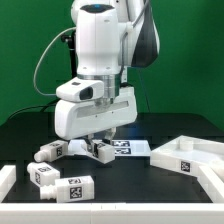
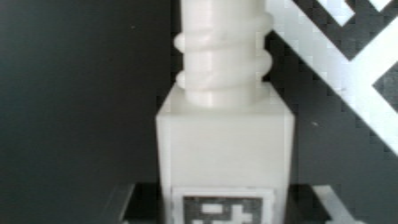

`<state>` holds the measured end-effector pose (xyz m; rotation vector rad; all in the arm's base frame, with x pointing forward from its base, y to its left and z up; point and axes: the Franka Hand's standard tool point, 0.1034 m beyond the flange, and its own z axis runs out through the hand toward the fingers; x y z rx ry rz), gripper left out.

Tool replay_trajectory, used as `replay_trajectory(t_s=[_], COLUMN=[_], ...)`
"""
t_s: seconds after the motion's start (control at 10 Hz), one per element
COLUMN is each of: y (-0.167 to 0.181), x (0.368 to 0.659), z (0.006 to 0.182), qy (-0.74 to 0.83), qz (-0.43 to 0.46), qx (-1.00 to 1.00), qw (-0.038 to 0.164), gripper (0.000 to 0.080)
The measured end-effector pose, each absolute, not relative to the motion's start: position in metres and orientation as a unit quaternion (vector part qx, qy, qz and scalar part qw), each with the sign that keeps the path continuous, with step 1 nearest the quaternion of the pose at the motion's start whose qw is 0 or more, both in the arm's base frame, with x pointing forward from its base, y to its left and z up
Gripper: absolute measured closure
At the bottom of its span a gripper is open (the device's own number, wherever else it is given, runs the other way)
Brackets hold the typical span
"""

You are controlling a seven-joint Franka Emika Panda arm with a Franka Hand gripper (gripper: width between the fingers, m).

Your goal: Assemble one leg

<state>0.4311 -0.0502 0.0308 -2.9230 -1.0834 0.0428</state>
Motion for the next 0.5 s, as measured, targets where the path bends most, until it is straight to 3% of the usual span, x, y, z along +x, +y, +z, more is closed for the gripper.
replay_trajectory(t_s=[0.3,0.4,0.5], y=[-0.0528,-0.0527,-0.0510], x=[0.4376,0.4374,0.4349], z=[0.0269,0.0265,0.0256], qy=[-0.363,-0.364,-0.337], qz=[0.006,0.007,0.014], qx=[-0.932,-0.932,-0.941], qw=[0.009,0.009,0.013], gripper=[0.0519,0.0354,0.0354])
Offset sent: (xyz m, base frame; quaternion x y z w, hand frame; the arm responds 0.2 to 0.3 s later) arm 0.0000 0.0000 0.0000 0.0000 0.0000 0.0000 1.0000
